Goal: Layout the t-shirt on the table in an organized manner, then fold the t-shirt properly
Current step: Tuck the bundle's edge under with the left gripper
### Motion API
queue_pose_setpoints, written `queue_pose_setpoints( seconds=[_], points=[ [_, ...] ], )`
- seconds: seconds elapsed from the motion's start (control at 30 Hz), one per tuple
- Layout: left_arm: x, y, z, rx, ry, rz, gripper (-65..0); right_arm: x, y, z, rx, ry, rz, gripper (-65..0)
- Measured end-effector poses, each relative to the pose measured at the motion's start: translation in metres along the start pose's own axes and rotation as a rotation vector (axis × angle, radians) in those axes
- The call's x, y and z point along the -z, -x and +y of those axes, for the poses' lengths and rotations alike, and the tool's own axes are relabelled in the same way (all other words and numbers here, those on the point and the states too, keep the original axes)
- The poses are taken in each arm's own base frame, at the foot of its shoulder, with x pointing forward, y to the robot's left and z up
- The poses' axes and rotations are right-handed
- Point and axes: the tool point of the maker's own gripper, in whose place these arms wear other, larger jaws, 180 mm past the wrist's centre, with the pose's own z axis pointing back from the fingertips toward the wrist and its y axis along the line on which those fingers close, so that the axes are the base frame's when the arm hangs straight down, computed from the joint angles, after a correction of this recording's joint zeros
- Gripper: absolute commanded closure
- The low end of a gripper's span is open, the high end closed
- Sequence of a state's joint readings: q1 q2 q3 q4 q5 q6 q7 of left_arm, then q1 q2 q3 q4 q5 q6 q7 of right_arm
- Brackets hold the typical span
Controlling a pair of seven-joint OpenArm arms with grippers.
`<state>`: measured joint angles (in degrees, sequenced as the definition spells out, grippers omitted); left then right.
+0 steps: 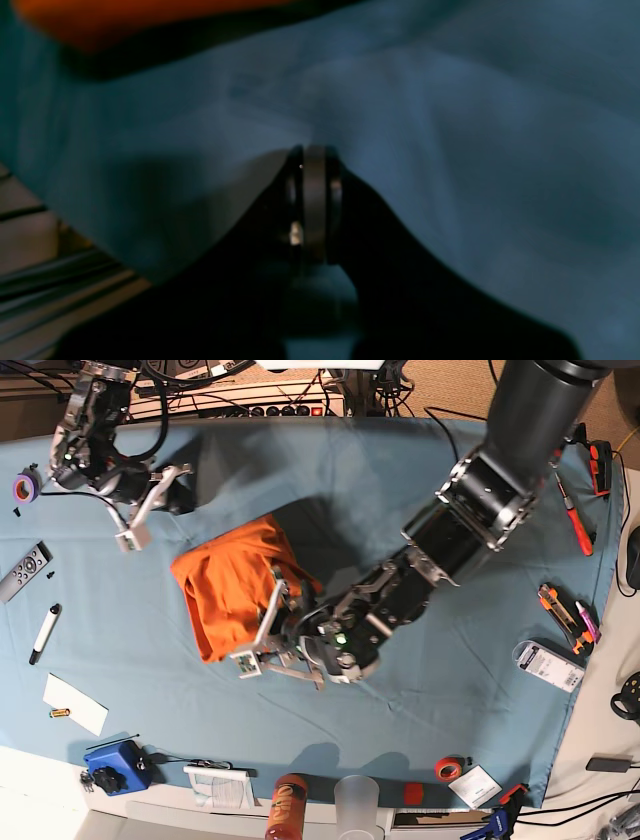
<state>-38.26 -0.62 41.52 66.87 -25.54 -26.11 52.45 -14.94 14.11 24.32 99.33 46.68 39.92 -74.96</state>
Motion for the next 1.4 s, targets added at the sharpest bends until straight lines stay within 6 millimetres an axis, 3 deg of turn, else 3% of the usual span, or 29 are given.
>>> queue_pose_setpoints(
  seconds=[0.13, 0.37, 0.63, 0.67, 0.73, 0.8, 1.03, 1.2, 1.4],
  points=[
    [0.009, -0.012, -0.006, 0.003, 0.020, -0.011, 0.0, -0.009, -0.002, -0.013, 0.026, 0.041, -0.026, 0.0],
    [-0.007, -0.048, 0.025, 0.083, -0.104, -0.047, 0.0, -0.012, -0.003, -0.016, 0.033, 0.047, -0.033, 0.0],
    [0.000, -0.040, 0.045, 0.067, -0.167, -0.073, 0.0, -0.011, -0.003, -0.015, 0.033, 0.044, -0.036, 0.0],
    [0.002, -0.038, 0.048, 0.080, -0.183, -0.073, -1.6, -0.011, -0.003, -0.015, 0.033, 0.044, -0.035, 0.0],
    [0.003, -0.036, 0.057, 0.117, -0.224, -0.078, -11.7, -0.011, -0.003, -0.015, 0.033, 0.044, -0.036, 0.0],
    [-0.001, -0.043, 0.070, 0.103, -0.305, -0.113, -15.1, -0.011, -0.003, -0.015, 0.033, 0.044, -0.036, 0.0],
    [-0.040, -0.051, 0.126, -0.075, -0.646, -0.146, -14.9, -0.012, -0.006, -0.015, 0.032, 0.045, -0.048, 0.0],
    [-0.066, -0.028, 0.135, -0.149, -0.785, 0.036, -14.9, -0.012, -0.030, -0.016, 0.018, 0.041, -0.120, 0.0],
    [-0.109, -0.020, 0.140, -0.196, -0.932, 0.092, -9.5, -0.009, -0.099, -0.008, -0.077, 0.023, -0.274, 0.0]
  ],
)
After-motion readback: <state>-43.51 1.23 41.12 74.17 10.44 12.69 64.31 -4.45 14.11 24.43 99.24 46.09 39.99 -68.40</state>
